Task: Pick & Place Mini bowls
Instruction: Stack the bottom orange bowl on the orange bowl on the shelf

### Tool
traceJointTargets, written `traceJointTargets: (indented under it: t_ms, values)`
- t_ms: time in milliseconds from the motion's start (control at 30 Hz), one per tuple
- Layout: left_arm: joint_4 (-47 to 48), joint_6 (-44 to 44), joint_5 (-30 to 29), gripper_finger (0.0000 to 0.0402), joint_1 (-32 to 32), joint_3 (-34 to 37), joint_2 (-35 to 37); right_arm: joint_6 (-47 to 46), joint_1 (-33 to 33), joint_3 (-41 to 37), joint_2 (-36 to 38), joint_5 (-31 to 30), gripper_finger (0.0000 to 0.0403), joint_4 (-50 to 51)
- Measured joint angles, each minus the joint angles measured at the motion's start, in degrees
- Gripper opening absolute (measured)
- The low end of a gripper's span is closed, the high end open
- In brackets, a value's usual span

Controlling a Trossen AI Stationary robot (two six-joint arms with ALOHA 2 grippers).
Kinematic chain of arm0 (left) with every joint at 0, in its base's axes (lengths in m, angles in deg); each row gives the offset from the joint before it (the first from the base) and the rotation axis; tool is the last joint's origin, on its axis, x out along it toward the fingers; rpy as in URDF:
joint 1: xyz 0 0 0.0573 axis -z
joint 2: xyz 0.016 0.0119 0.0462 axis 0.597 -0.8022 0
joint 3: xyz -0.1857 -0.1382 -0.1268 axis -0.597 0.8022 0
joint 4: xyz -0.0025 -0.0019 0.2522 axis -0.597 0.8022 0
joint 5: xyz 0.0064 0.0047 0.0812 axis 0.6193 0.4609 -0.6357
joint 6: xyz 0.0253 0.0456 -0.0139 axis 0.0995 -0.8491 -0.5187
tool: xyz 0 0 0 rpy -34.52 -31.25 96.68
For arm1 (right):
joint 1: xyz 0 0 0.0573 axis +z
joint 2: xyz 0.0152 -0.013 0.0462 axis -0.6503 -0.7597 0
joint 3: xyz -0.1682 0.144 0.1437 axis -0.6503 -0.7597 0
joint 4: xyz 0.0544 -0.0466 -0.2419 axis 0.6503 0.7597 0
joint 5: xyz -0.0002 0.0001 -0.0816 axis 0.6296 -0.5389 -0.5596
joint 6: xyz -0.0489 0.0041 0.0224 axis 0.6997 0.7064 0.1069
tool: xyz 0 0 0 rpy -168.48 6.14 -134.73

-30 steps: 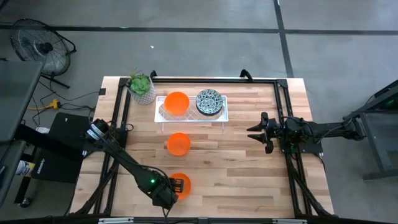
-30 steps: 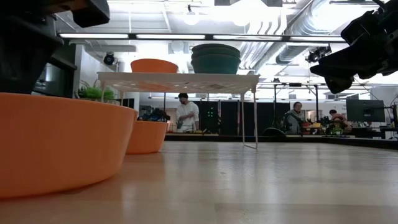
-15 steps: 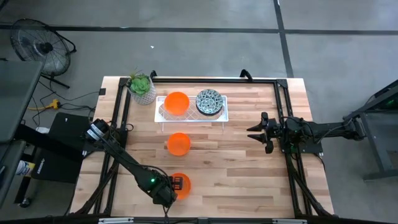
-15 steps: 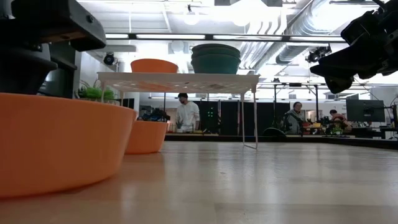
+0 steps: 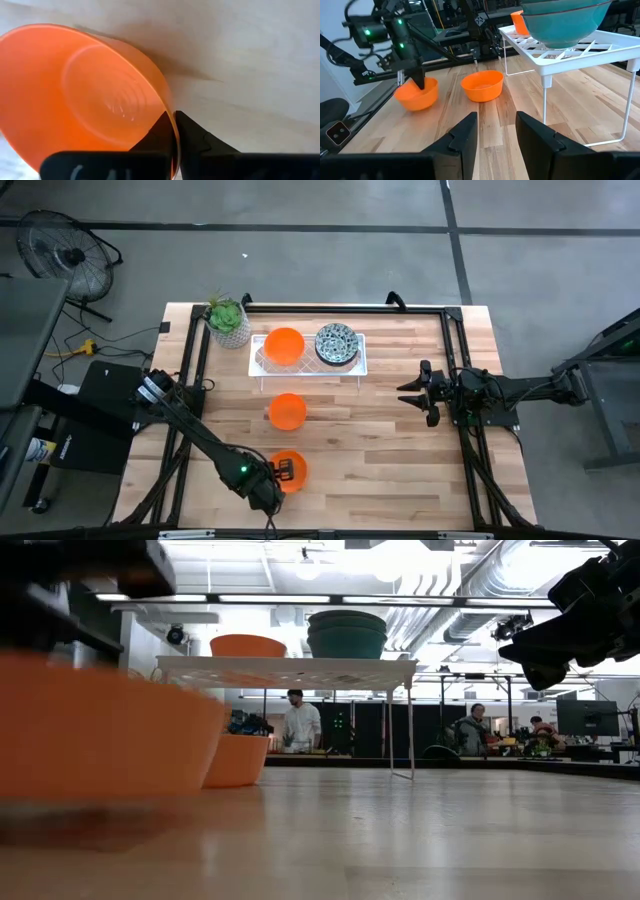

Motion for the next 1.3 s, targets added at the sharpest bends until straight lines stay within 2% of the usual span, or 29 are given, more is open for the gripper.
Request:
traceJointTargets:
  t_ms: [233,433,667,900,1133,1300]
  values:
    - [4.2,5.3,-0.3,0.0002,-0.3,-3.7,5.5,0.0,0.0,0.0,0.0,0.0,0.0122,0.0]
    - [12.5,12.1,-2.0,0.0001,-2.9,-7.2,10.7,0.0,0.0,0.0,0.0,0.0,0.0122,0.0]
    - [23.3,17.8,-2.2,0.0001,-10.2,-15.2,13.1,0.0,0.0,0.0,0.0,0.0,0.0122,0.0]
    - [32.7,18.6,-3.5,0.0,-18.6,-24.4,13.2,0.0,0.0,0.0,0.0,0.0,0.0122,0.0]
    - [33.6,22.3,-5.3,0.0,-26.2,-26.0,13.2,0.0,0.0,0.0,0.0,0.0,0.0122,0.0]
    - [34.4,24.3,-2.8,0.0,-29.4,-26.0,13.2,0.0,0.0,0.0,0.0,0.0,0.0122,0.0]
